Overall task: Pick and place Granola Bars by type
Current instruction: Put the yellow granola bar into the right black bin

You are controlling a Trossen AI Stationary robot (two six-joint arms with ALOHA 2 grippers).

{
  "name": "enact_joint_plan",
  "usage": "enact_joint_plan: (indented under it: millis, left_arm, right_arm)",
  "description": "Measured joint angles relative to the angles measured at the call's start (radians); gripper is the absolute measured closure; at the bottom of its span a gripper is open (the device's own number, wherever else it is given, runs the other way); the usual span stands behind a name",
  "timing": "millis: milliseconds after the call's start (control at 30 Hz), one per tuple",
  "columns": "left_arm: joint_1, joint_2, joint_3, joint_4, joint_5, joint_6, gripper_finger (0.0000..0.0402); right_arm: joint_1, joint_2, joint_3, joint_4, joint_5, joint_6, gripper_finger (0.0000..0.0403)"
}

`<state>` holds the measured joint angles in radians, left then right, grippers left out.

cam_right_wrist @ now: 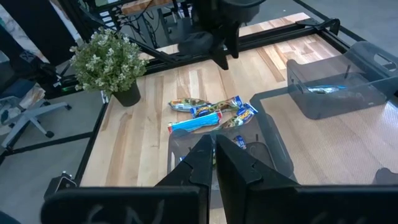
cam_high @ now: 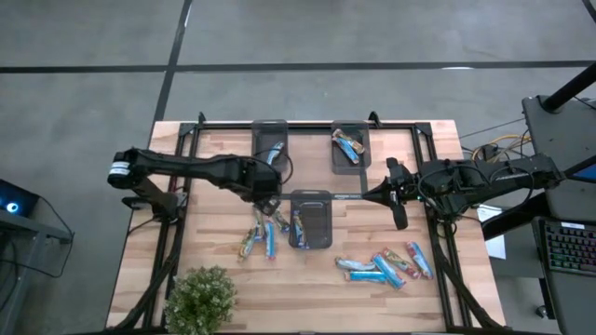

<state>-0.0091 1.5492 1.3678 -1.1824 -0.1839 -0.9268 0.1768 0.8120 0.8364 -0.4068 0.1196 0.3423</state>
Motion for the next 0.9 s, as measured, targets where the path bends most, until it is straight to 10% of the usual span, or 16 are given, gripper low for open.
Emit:
enact_joint_plan:
  millis: [333,633,900]
  left_arm:
    - [0.003,-0.02,0.0,-0.004,0.024,-0.174,0.0218]
    - [0.001,-0.021,0.0,-0.004,0.08,0.117,0.0225]
    - [-0.004,-0.026,0.001,-0.005,0.119,0.32,0.0332]
  right_arm:
    - [0.0,0.0,0.0,0.0,0.0,-0.012,0.039]
    - [-0.001,-0.003,0.0,-0.001,-0.032,-0.01,0.039]
    - [-0.001,-0.007,0.0,-0.007,-0.049,-0.005,0.039]
